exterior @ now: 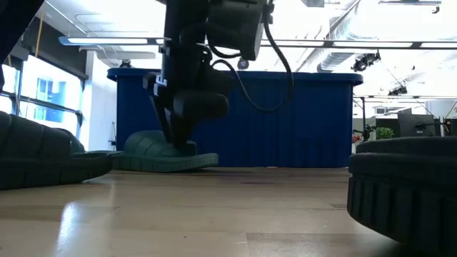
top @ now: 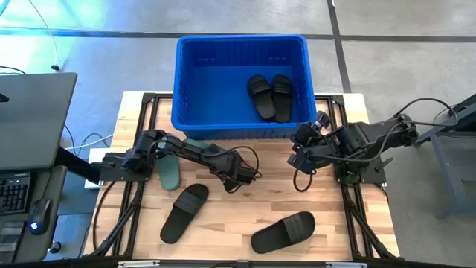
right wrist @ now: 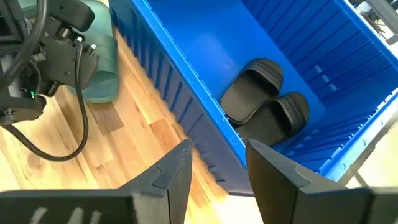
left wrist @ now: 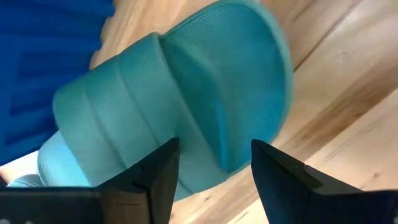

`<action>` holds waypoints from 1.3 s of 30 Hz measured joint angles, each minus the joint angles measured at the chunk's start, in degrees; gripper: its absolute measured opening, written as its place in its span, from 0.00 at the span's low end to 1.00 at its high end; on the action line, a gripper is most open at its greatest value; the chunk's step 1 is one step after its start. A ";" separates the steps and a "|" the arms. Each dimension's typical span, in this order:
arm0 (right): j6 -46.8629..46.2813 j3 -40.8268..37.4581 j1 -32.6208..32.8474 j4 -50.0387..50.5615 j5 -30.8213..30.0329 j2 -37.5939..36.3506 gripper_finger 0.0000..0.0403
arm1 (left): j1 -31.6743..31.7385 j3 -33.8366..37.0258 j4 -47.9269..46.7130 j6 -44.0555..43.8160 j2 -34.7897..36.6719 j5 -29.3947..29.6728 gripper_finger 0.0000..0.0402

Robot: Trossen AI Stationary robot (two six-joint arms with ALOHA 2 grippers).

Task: Pick and place slides into bin
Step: Put the green slide into the blue bin

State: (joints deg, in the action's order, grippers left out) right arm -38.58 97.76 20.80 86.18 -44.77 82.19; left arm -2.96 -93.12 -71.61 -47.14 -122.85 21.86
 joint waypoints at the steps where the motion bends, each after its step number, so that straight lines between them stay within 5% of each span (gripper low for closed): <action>1: 0.02 0.00 0.00 -0.02 0.00 0.02 0.35 | -0.01 0.00 0.11 -0.57 -0.47 0.06 0.46; 15: 1.52 0.00 0.00 0.58 0.35 0.02 0.35 | -0.15 -1.33 -13.03 -4.39 -2.40 -1.55 0.36; 26: 1.10 0.00 0.00 0.60 0.35 0.01 0.35 | -0.11 -1.36 -14.01 -2.92 -2.40 -0.12 0.20; 32: 1.08 0.00 0.00 0.60 0.35 0.02 0.35 | -0.65 -1.46 -13.45 1.36 -2.40 -1.73 0.03; 39: 1.08 0.00 -0.01 -0.36 0.35 0.02 0.35 | -4.62 -8.44 -14.04 4.14 -2.43 -5.20 0.01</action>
State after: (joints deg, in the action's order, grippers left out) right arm -37.50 97.76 20.79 85.82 -44.42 82.21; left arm -7.58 -101.56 -85.65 -43.00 -125.27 16.65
